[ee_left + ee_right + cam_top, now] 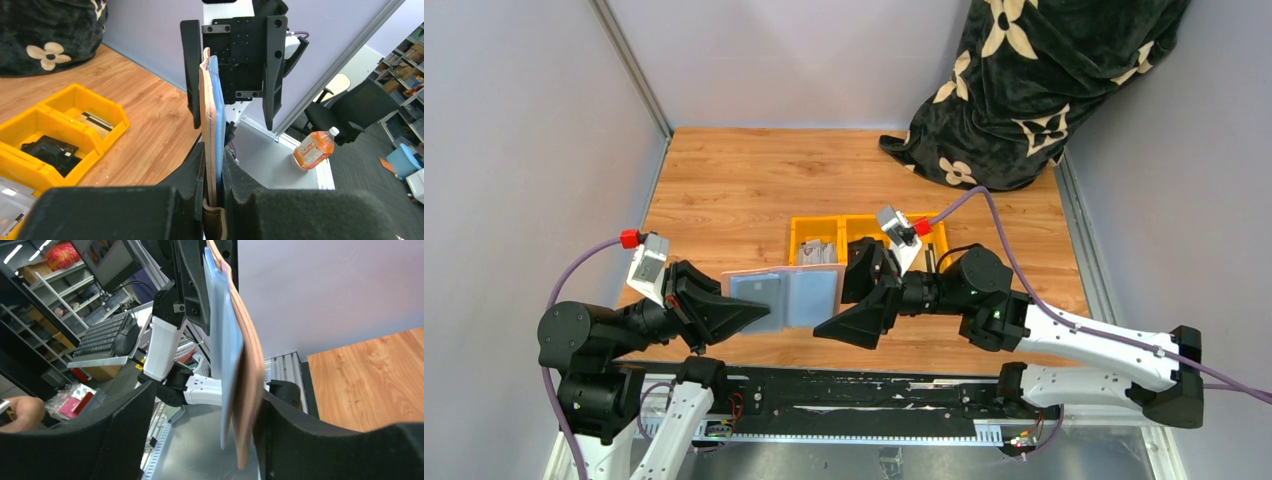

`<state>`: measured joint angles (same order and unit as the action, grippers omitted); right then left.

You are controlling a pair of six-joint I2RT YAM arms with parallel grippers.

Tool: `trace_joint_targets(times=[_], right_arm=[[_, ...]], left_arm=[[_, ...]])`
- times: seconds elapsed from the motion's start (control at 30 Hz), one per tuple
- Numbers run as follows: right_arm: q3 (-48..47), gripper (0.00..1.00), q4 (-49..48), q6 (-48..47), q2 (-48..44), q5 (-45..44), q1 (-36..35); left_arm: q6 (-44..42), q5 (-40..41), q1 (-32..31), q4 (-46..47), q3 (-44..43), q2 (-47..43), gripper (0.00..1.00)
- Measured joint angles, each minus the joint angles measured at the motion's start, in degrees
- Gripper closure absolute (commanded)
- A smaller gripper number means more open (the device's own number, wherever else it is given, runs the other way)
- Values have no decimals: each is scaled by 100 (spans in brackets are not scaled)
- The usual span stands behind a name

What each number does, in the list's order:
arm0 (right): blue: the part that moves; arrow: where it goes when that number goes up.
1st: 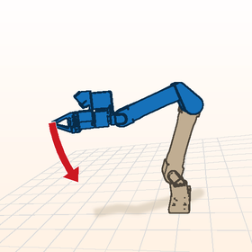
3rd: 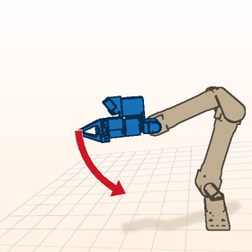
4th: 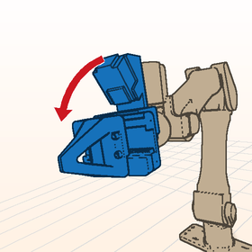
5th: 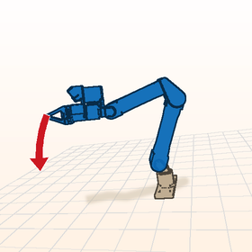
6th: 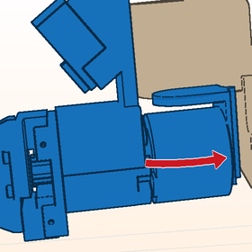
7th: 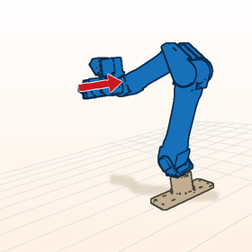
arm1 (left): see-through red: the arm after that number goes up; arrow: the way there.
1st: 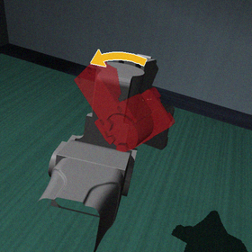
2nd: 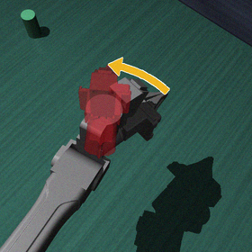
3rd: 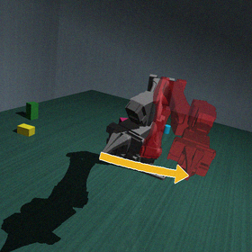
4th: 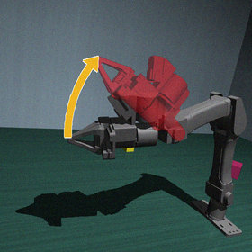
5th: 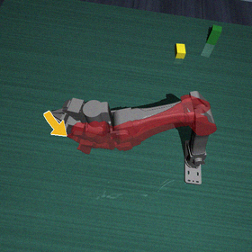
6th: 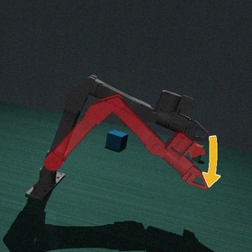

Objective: Take the credit cards out of the card holder
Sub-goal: Remove the credit card from the card holder.

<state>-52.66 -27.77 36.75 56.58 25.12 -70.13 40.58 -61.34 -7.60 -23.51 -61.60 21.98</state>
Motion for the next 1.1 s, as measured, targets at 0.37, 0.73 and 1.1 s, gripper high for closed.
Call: trace_joint_targets(times=[0.37, 0.73, 1.1], right_arm=[[-931, 100, 916, -367, 767, -907, -195], [-778, 100, 1091, -487, 315, -1384, -216], [-778, 100, 1346, -669, 212, -1377, -219]], left_arm=[[-92, 201, 0, -140, 70, 0, 52], [-140, -68, 0, -229, 90, 0, 65], [35, -442, 0, -7, 0, 0, 72]])
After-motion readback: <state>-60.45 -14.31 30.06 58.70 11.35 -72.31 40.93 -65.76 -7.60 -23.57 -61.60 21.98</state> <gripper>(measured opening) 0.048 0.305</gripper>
